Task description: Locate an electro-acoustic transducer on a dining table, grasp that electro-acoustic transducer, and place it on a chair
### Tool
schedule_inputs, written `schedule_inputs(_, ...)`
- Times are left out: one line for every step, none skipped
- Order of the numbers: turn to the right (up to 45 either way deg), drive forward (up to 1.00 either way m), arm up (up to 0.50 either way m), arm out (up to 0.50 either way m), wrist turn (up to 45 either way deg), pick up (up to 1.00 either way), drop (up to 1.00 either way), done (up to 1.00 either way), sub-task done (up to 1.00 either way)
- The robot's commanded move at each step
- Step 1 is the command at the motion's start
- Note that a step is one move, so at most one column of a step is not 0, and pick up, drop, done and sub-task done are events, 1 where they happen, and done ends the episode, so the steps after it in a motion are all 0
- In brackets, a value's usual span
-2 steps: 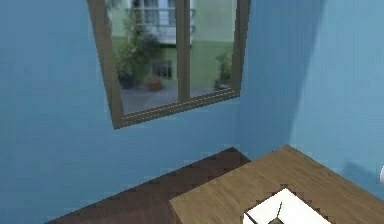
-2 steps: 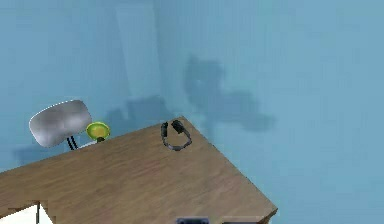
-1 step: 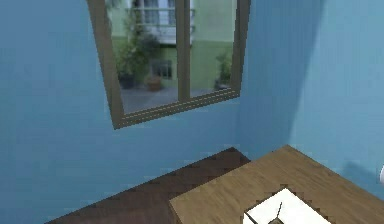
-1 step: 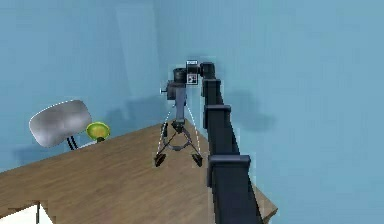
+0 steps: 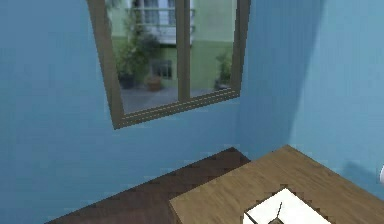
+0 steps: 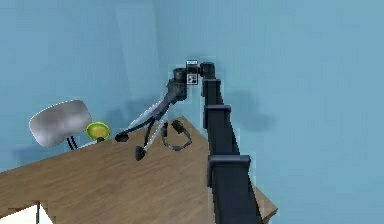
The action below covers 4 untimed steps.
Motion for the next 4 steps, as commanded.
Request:
schedule_inputs(0.0,0.0,0.0,0.0,45.0,0.0,0.0,0.0,0.0)
schedule_inputs(0.0,0.0,0.0,0.0,45.0,0.0,0.0,0.0,0.0)
schedule_inputs(0.0,0.0,0.0,0.0,33.0,0.0,0.0,0.0,0.0)
schedule_inputs(0.0,0.0,-0.3,0.0,0.0,0.0,0.0,0.0,0.0)
